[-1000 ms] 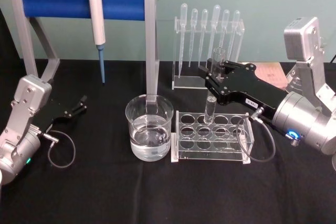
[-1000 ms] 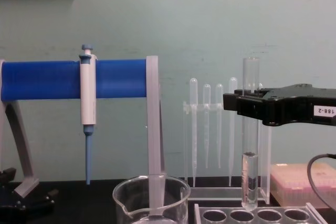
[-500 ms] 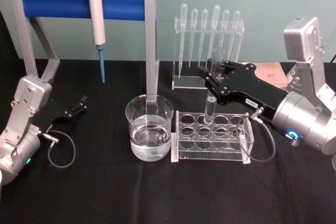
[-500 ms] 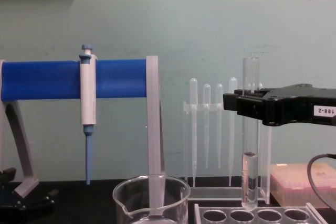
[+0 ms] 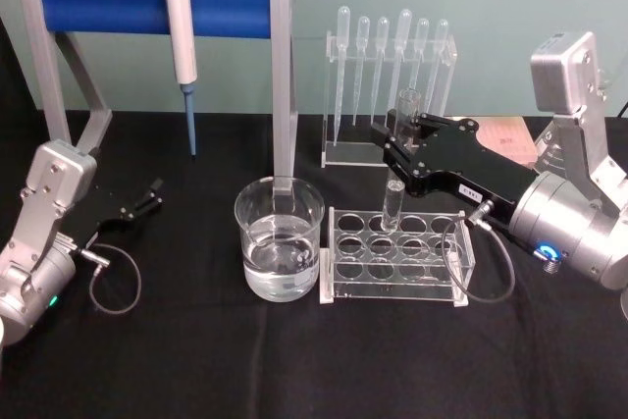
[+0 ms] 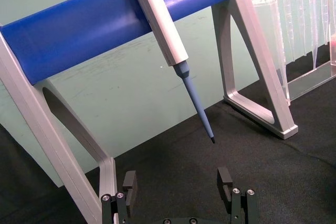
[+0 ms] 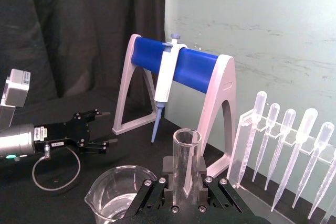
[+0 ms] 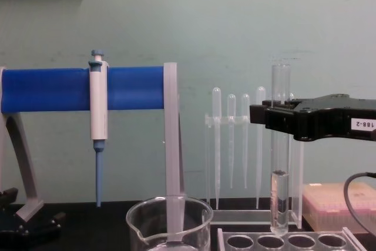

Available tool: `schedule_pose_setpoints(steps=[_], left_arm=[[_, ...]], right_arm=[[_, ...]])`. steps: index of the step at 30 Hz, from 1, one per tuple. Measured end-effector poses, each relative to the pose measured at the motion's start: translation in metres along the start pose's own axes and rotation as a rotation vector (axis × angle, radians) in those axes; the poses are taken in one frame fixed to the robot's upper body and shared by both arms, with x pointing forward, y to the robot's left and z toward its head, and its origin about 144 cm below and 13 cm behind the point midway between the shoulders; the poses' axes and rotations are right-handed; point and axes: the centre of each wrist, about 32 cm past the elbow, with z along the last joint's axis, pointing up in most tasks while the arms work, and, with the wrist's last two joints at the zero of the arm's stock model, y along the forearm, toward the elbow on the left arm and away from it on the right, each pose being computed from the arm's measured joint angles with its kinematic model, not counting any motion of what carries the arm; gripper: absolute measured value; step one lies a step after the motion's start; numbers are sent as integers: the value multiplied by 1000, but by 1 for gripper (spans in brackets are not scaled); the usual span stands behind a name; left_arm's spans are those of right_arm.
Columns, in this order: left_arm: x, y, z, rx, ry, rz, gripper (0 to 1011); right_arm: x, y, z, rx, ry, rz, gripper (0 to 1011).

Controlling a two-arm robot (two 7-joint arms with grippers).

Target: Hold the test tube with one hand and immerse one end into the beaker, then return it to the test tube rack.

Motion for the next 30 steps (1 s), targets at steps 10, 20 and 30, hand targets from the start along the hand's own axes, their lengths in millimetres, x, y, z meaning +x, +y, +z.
schedule_pose_setpoints(steps=[10,20,30], left_arm=[[0,0,0,0,0,0,1000],[0,0,0,0,0,0,1000],[0,0,0,0,0,0,1000]], right_arm=[[0,0,0,0,0,0,241],[-4,9,13,19,-18,22,241],[-15,46,42,75,-33,105,241]])
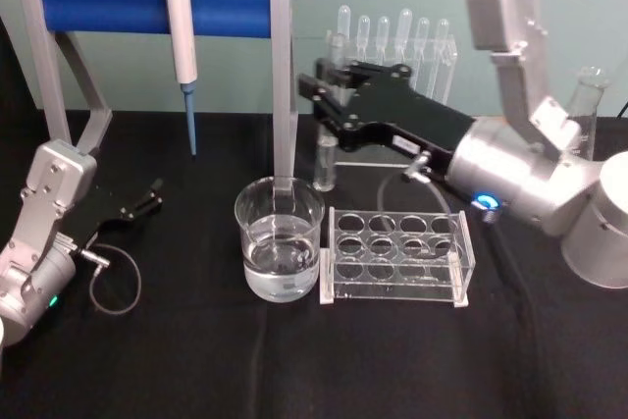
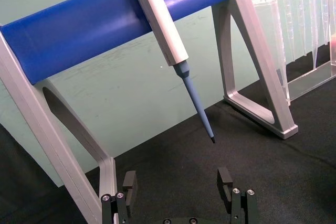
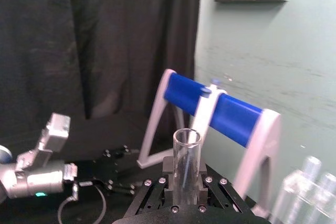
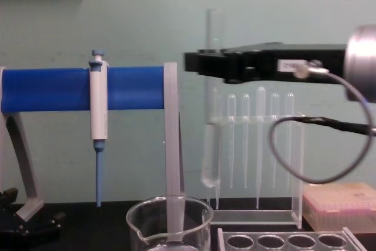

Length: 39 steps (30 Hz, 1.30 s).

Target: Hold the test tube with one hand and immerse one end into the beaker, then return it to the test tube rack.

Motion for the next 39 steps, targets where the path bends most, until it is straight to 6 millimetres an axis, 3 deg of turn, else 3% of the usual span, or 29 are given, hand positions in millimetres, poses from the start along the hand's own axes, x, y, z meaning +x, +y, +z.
schedule_pose_setpoints(steps=[6,12,19,27,39], left_arm=[[0,0,0,0,0,0,1000],[0,0,0,0,0,0,1000],[0,0,0,0,0,0,1000],[0,0,0,0,0,0,1000],[0,0,0,0,0,0,1000]], right_arm=[[-6,24,-8,-6,23,41,241],[-11,39,-39,-6,38,65,241],[-17,43,-75,-7,61,78,241],[-20,40,-101,-29,81,69,241],[-22,38,-111,-42,90,65,241]])
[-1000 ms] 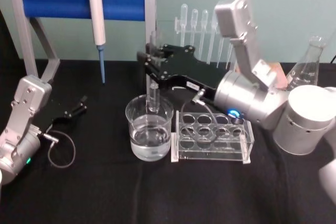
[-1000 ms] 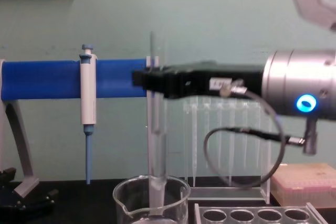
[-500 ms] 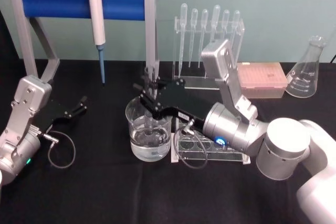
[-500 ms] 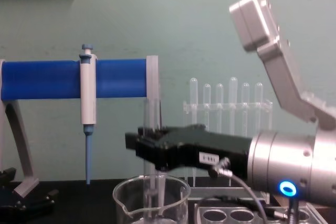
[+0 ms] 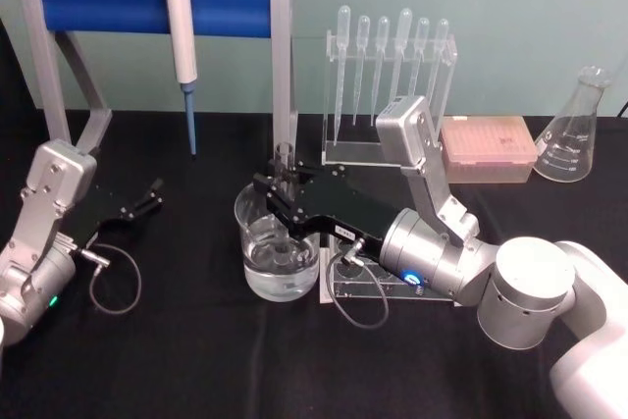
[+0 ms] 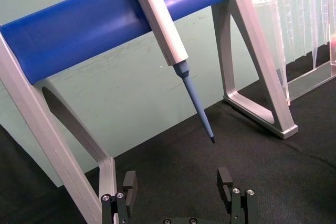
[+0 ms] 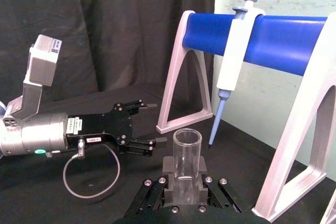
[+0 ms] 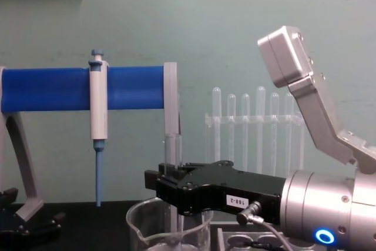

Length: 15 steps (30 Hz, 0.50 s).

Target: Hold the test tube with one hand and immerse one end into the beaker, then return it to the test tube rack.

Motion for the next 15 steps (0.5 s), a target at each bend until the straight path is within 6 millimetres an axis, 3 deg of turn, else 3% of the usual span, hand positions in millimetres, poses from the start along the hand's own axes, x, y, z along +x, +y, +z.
schedule_pose_setpoints(steps=[15], left_arm=[[0,0,0,0,0,0,1000]], right_arm=[[0,0,1,0,0,1,241]])
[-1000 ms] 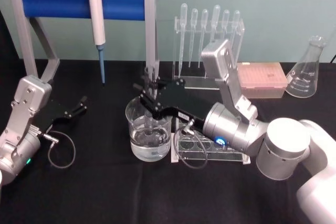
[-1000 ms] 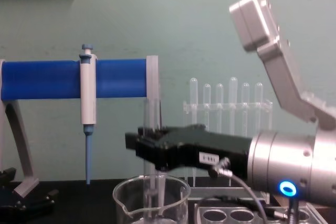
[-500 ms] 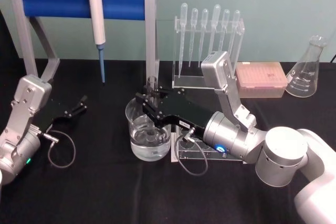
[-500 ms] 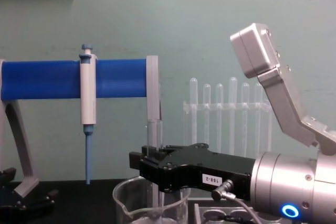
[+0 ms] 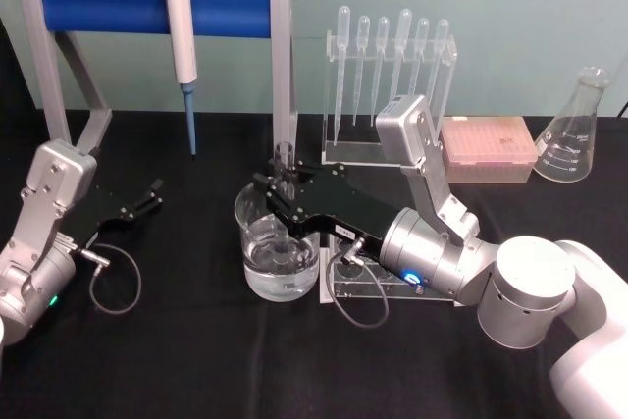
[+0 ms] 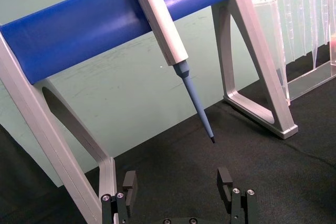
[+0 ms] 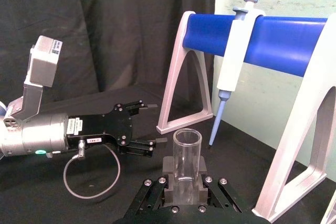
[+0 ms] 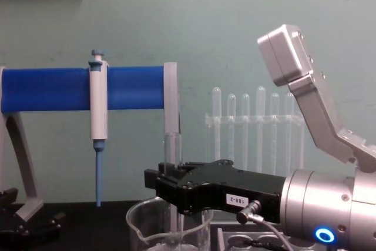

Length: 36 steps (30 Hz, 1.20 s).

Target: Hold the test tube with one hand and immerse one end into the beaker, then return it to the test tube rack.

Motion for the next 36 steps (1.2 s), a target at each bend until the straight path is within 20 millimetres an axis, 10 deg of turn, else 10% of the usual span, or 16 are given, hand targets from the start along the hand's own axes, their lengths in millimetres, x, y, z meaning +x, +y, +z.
schedule_pose_setpoints(steps=[36], left_arm=[[0,0,0,0,0,0,1000]], right_arm=[[0,0,1,1,0,0,241]])
